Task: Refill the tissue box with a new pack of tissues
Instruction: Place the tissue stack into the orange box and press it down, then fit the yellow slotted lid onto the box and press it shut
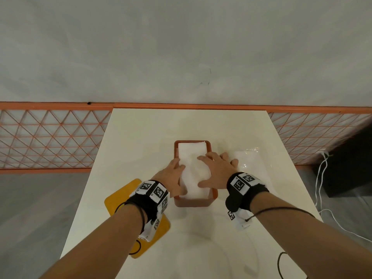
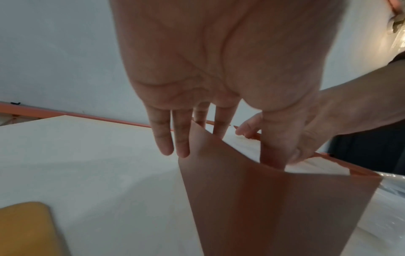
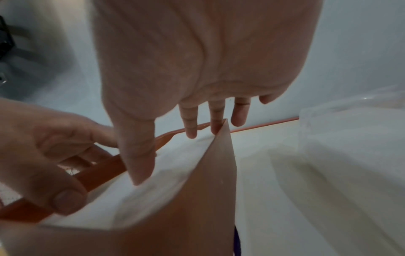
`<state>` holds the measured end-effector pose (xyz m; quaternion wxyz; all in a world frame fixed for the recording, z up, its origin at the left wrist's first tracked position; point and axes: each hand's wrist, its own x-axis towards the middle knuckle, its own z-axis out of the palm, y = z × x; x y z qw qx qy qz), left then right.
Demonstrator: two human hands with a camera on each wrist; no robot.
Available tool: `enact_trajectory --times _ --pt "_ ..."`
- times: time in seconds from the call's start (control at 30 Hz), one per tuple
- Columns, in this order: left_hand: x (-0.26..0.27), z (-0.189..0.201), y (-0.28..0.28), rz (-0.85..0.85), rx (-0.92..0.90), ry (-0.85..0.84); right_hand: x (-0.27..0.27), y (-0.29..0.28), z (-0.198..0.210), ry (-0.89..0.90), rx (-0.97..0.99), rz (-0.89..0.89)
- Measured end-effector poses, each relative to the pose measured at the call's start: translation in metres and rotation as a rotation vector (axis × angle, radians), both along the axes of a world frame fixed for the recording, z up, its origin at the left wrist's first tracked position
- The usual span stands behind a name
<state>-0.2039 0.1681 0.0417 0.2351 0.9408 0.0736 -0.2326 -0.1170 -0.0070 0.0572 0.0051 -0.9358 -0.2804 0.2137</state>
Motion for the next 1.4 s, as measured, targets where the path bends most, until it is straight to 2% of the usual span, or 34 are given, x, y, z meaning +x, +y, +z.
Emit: enact_trajectory --times 0.2,0.3,0.4,0.5,0.6,0.73,0.87,1.0,1.1,1.2,1.4 --pt "-0.004 -0.002 -0.005 0.018 0.084 -0.037 0.001 0.005 -0.003 0.001 -0.058 0.063" --pt "-0.01 0.004 -0.007 0.174 -0.021 -0.159 0.007 0.004 0.006 0.016 -0.061 0.085" --pt "-0.024 0.017 -0.004 0.394 -0.071 -0.367 0.012 0.005 0.023 -0.06 0.087 0.064" --pt "-0.043 0.026 0.006 0.603 -0.109 -0.435 0.009 0.015 0.043 -0.025 0.367 0.016" --pt "-0.068 0.026 0.019 0.769 -0.111 -0.36 -0.01 0.038 0.059 -0.002 0.51 0.029" --pt "-0.106 0.014 0.04 0.941 -0.161 -0.104 -0.048 0.077 0.059 0.075 0.566 0.085" --pt "-0.14 -0.006 0.061 1.017 -0.169 0.085 -0.091 0.106 0.031 0.167 0.458 0.119" --pt "-0.167 -0.029 0.074 0.984 -0.172 0.21 -0.123 0.123 -0.007 0.218 0.21 0.114" --pt "-0.176 -0.046 0.078 0.95 -0.206 0.243 -0.137 0.126 -0.023 0.22 0.046 0.092" --pt "-0.178 -0.051 0.078 0.926 -0.234 0.243 -0.144 0.124 -0.033 0.207 -0.023 0.051" --pt "-0.176 -0.059 0.082 0.924 -0.327 0.202 -0.144 0.124 -0.046 0.24 0.045 -0.096"
